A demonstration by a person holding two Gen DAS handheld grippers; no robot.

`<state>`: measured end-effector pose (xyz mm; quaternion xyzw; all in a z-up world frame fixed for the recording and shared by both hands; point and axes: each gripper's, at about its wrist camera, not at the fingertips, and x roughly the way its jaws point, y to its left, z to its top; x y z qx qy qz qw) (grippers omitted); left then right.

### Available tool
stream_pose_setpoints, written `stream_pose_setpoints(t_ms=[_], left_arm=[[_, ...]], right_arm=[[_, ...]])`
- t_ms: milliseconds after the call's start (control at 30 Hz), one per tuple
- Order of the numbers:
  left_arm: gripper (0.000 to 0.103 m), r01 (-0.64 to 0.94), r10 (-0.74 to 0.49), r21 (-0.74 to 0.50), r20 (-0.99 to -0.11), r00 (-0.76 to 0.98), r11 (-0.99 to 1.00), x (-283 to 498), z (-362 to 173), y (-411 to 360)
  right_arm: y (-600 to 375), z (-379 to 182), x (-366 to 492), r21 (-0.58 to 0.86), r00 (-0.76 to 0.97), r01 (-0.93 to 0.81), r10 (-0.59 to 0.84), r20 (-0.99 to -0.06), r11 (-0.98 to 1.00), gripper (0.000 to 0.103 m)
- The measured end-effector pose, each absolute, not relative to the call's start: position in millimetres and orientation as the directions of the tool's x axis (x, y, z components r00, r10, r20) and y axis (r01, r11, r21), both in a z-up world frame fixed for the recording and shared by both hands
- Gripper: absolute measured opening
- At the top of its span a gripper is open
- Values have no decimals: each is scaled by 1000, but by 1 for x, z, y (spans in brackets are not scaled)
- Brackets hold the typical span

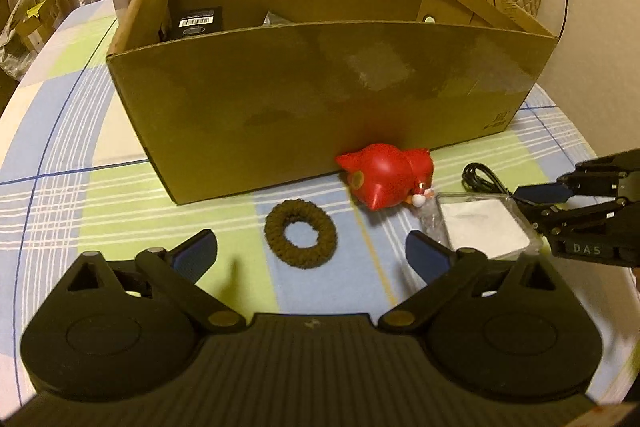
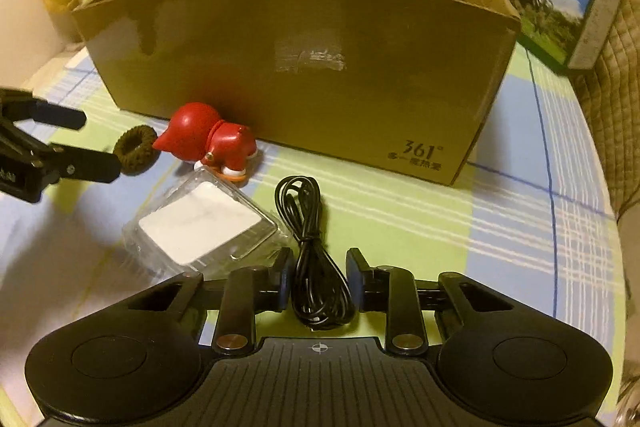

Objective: Organize objects
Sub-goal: 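Grasp the brown rope ring with the left tool while the right tool grasps the black cable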

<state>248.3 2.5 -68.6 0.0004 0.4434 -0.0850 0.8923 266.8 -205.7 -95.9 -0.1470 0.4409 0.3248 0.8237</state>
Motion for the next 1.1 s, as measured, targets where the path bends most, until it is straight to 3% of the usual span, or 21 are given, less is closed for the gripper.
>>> stream_pose_setpoints(t_ms=[300, 533, 667, 867, 1100], left_arm=[[80, 84, -132, -102, -799, 587, 991, 254, -75, 11], [58, 99, -107, -61, -805, 583, 993, 262, -81, 3], [57, 112, -126, -75, -807, 577, 991, 262, -83, 1], [45, 100, -111, -65, -816, 567, 993, 266, -90, -1], [40, 121, -78, -11, -823, 563, 993, 267, -91, -6]], right_arm=[[-210, -87, 266, 68, 422, -613, 399, -814, 787, 22], [-213, -86, 267, 80, 422, -596, 396, -816, 799, 22], [-214, -86, 268, 87, 417, -594, 399, -817, 800, 22], [-213, -88, 268, 81, 414, -595, 391, -822, 800, 22], [-220, -81, 273, 78, 451, -566, 388, -804, 820, 24]])
